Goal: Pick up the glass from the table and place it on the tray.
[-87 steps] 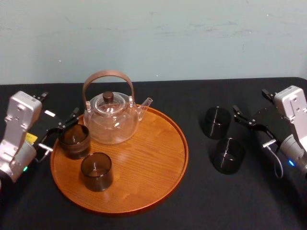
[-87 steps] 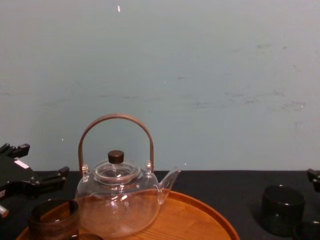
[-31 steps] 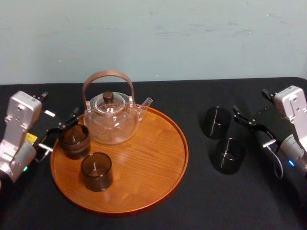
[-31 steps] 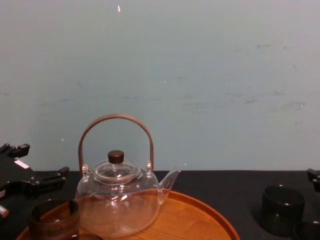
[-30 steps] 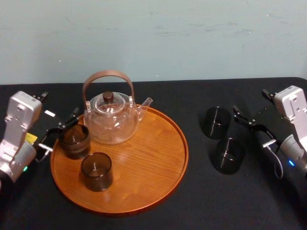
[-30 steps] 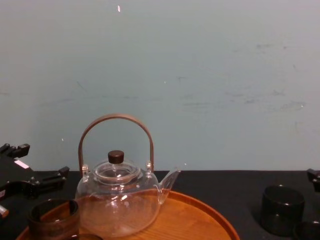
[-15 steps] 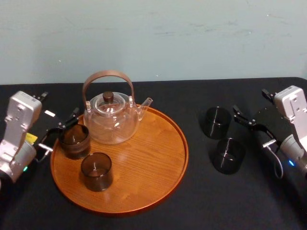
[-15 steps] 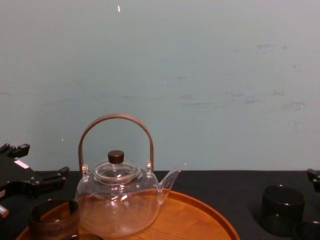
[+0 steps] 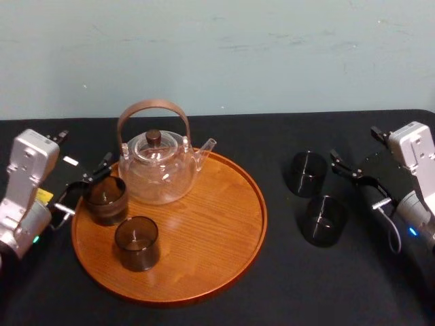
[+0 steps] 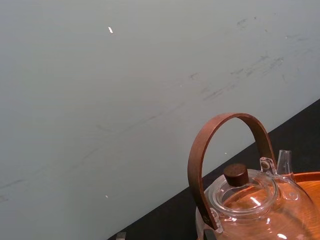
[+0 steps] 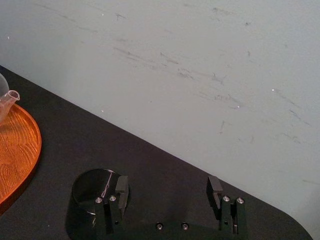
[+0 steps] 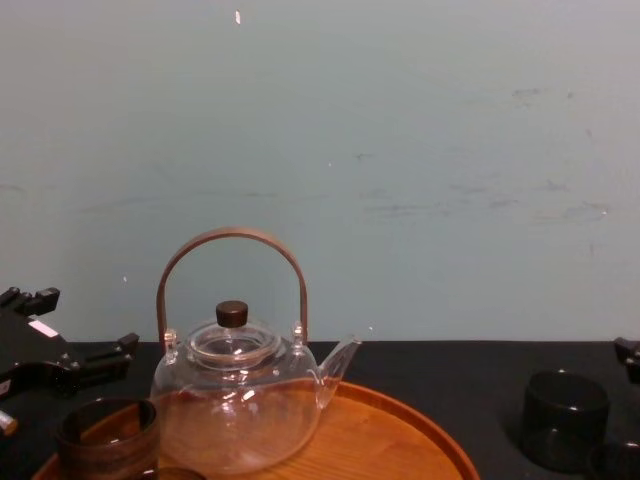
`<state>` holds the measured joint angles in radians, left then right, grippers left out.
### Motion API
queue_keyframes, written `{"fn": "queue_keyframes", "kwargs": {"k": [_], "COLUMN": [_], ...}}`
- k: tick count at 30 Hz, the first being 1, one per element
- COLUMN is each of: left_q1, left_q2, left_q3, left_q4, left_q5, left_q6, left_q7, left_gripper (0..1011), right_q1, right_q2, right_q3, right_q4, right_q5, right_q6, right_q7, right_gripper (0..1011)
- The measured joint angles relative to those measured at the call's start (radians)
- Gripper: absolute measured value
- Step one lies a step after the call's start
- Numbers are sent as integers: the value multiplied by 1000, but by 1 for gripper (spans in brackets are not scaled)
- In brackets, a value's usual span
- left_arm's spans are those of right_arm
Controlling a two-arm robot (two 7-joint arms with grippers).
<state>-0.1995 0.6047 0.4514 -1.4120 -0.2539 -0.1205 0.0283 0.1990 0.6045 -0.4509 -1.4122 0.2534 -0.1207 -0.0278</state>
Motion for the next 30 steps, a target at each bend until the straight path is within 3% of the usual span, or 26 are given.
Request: {"fn": "queue_keyframes", "kwargs": {"k": [7,18,30], "left_q1": [0,0,0], "left_q2": [0,0,0], "left_q3": [0,0,0], "left_q4": [0,0,0], "left_q5": [0,0,0], "left_q6": [0,0,0], "left_q7": [0,0,0], "left_gripper": [1001,1001,1001], "right_q1": [-25,-126,-271], "right_q2": [8,38,67], "right_q3": [19,63,125], "right_q4": [-31,-130,-241], "right_q5": [-4,5,77], "right_q6": [-4,-7,-20], "right_q7": [29,42,83], "right_gripper": [1002,1003,1002]}}
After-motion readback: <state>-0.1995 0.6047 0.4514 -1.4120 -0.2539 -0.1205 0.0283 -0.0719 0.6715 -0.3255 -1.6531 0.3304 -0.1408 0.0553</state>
